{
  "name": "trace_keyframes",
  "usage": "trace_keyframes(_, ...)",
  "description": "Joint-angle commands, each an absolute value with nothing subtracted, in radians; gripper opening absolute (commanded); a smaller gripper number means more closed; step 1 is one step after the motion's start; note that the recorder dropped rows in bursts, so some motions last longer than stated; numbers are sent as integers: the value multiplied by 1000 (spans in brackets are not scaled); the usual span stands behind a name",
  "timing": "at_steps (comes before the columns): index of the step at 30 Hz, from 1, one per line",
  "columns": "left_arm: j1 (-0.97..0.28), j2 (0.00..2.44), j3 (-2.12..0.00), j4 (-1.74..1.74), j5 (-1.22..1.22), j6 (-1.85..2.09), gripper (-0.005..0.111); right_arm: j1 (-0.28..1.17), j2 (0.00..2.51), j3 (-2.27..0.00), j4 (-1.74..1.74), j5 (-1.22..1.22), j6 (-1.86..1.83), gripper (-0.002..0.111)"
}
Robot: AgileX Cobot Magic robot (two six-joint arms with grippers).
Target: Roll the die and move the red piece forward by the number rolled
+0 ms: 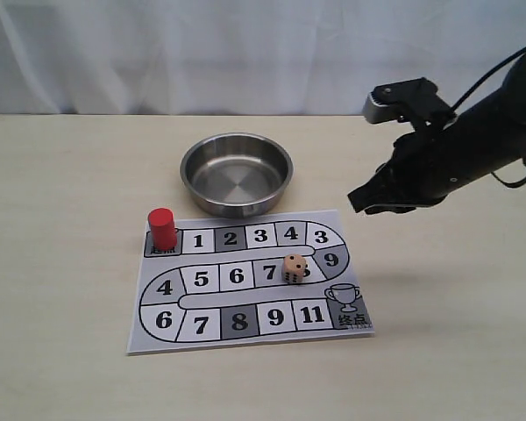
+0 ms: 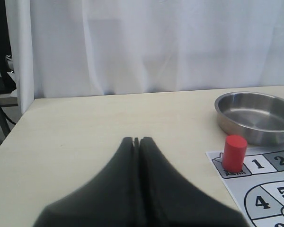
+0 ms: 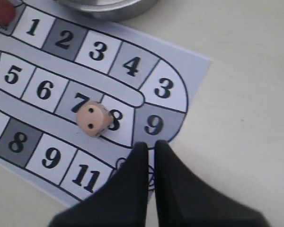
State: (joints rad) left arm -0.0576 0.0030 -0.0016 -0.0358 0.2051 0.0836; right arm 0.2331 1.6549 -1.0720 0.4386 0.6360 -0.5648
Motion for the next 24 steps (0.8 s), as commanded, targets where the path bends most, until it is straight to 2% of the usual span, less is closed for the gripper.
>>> trace_keyframes(1, -58, 0, 0, -38, 196, 84, 0, 331, 1679, -1070, 417, 594, -558, 4)
trace_keyframes(8, -58, 0, 0, -38, 196, 84, 0, 468, 1779, -1070, 340, 509, -519, 4)
trace_keyframes(13, -58, 0, 0, -38, 196, 84, 0, 465, 1860, -1070, 219, 532, -399, 4)
trace_keyframes(24, -58, 0, 0, -38, 196, 84, 0, 467, 1887, -1052, 220, 511, -395, 4)
